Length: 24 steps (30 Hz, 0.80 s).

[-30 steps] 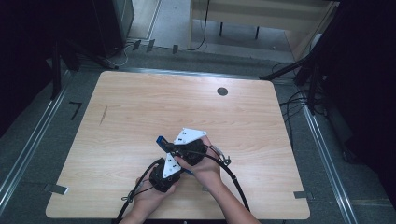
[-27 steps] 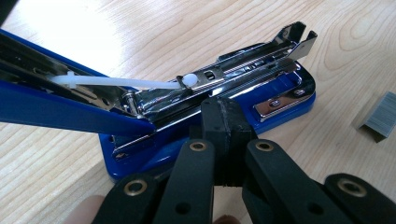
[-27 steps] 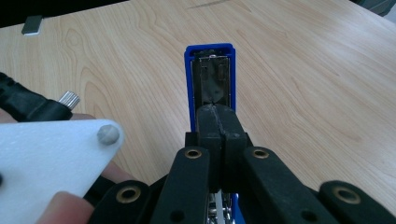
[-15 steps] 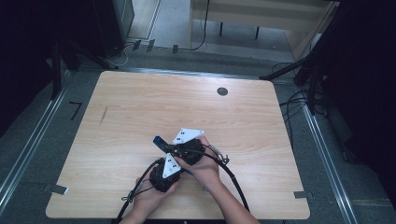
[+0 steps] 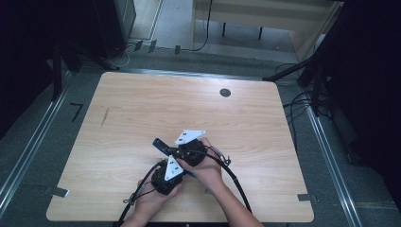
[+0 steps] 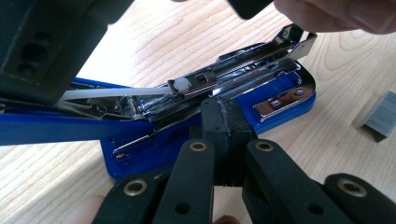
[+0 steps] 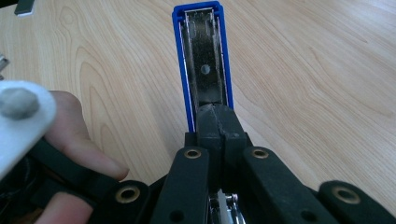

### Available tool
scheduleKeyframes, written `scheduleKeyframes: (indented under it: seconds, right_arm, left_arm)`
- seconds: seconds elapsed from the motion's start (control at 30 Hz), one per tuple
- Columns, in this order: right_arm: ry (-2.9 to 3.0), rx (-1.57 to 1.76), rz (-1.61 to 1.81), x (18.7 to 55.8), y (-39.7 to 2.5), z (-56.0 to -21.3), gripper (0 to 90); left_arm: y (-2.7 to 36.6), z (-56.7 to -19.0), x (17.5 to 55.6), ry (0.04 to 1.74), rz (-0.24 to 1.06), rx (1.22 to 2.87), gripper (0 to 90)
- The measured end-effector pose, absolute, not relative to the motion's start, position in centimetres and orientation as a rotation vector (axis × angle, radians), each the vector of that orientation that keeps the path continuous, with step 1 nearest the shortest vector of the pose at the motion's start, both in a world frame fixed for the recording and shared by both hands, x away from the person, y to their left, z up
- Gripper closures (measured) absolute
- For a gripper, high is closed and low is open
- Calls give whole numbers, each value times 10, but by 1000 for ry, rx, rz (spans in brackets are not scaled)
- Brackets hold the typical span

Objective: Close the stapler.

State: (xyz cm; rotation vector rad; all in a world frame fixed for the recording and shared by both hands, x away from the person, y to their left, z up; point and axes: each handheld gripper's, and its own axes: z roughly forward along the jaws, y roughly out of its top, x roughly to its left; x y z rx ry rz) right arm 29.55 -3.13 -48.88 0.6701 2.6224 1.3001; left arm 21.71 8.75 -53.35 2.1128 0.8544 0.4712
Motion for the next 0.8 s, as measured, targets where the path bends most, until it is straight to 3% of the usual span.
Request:
scheduleKeyframes:
  seconds: [0.2, 0.8]
  right_arm:
    - [2681, 641, 1184, 295, -18, -502, 900]
    - [2645, 677, 1241, 288, -31, -497, 876]
  left_arm:
    - [88, -533, 217, 853, 470, 2114, 900]
    - [88, -533, 217, 855, 465, 2112, 900]
